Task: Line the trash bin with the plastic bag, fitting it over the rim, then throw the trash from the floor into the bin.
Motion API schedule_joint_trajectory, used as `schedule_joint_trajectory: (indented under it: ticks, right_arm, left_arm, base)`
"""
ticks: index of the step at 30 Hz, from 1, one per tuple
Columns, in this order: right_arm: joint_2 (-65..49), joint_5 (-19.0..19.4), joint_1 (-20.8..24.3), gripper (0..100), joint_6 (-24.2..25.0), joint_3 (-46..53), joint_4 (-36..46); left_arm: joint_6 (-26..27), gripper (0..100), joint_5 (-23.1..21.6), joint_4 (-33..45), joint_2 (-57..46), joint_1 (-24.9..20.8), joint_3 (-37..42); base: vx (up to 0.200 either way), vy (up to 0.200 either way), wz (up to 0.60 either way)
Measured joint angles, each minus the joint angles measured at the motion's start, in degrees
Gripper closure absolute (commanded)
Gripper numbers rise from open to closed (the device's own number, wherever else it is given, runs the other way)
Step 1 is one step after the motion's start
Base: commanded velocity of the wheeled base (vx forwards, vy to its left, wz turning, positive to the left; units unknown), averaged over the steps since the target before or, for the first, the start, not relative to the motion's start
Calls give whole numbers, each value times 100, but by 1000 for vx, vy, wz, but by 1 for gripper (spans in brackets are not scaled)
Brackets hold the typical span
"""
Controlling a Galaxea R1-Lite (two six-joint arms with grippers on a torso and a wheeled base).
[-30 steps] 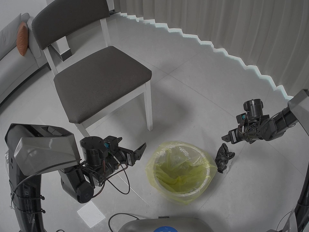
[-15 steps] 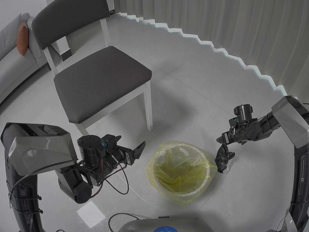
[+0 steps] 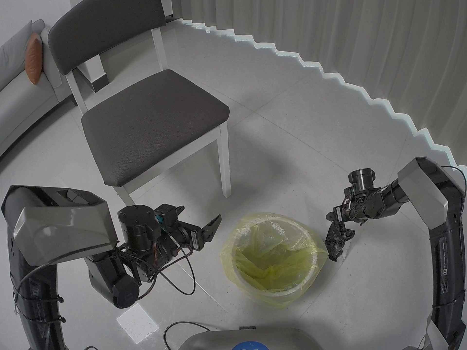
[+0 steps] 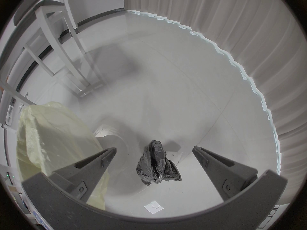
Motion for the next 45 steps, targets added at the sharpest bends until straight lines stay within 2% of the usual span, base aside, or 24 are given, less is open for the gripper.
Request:
schedule_joint_trajectory:
  ticks: [15,31,39,45]
  right_arm:
    - [791,-211,-122,0,10,-1056,390]
    - [1279,-213,-87,0,10,-1415,790]
    - [1453,-222,-45,0,330,-1872,1406]
    - [1510,-236,-41,0,336,-1964,1442]
  left_arm:
    - [2,0,0,-2,127,-41,28]
    - [16,0,9,-6,297,-4,-17]
    - [20,0,6,-61,317,2,-9]
    - [30,0,6,-77,347,7,-15]
  base:
    - [0,0,0]
    - [0,0,0]
    - [0,0,0]
    - [0,0,0]
